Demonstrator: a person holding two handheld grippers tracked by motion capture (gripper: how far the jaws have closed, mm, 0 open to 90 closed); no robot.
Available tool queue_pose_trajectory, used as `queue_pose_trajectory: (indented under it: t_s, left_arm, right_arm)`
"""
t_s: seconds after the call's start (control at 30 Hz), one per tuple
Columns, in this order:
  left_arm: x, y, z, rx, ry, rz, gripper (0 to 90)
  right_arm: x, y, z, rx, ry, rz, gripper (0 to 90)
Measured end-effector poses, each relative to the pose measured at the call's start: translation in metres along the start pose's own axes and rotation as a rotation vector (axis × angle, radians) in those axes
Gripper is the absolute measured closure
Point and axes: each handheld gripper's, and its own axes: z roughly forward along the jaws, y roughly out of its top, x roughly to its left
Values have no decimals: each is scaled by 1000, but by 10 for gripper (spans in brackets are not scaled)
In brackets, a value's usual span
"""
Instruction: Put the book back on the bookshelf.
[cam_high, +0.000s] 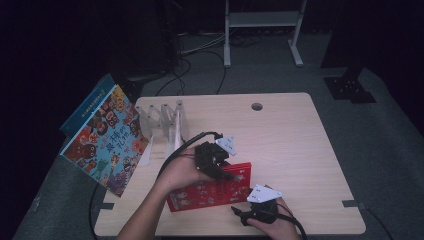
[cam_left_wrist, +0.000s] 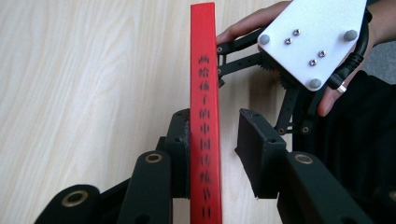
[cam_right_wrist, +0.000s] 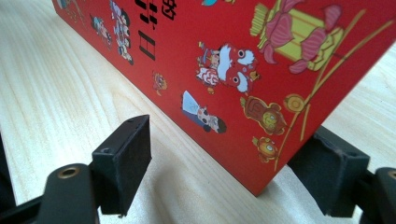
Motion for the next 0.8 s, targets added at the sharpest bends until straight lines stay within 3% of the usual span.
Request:
queue_pose_trajectory:
  t_s: [0.3, 0.6, 0.67, 0.8]
  left_arm:
    - [0, 14, 11, 51, 5, 7, 626]
    - [-7, 28, 26, 120, -15, 49, 727]
    - [-7, 28, 27, 133, -10, 52, 730]
    - [-6, 28, 27, 138, -10, 38, 760]
  right_arm:
    - [-5, -1, -2, 7, 5, 10, 229]
    - [-11, -4, -5, 22, -2, 17, 226]
    - [-16, -5, -10, 26, -17, 21, 219]
    - [-42, -12, -27, 47, -58, 78, 205]
